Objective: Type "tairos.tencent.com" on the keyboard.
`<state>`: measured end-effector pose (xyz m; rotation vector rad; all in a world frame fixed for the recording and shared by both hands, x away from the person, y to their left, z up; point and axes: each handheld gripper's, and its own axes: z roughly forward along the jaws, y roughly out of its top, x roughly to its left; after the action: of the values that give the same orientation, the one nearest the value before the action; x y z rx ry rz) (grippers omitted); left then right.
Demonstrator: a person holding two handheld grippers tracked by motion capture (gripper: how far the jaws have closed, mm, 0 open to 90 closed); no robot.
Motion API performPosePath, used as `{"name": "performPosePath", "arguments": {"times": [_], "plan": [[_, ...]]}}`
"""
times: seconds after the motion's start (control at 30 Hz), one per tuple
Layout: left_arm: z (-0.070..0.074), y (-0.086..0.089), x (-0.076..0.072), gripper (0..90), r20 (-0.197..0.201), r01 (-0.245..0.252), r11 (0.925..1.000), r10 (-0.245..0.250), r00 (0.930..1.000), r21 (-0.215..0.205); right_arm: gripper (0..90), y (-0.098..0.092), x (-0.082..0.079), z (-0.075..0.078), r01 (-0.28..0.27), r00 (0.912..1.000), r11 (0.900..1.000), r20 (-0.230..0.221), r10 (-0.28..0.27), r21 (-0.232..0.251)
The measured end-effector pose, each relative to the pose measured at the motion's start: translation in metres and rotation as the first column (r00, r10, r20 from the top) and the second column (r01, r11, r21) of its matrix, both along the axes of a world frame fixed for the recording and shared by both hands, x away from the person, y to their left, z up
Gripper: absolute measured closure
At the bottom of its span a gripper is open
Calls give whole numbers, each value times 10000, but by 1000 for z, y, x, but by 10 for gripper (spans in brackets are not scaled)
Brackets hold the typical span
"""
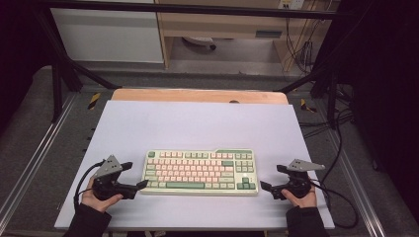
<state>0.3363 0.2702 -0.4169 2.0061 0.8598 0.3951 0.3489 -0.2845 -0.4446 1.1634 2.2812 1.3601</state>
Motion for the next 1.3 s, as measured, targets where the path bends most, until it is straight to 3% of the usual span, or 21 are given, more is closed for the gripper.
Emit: {"name": "performPosePath", "arguments": {"times": [0.33,1.3], "plan": [[5,-11,0,210,59,31,10000,-32,10000,84,6,0,0,0,-13,10000,10000,-3,13,-42],[15,-39,8,605,23,25,9996,-26,10000,290,6,0,0,0,-10,10000,10000,-13,10,-46]]}}
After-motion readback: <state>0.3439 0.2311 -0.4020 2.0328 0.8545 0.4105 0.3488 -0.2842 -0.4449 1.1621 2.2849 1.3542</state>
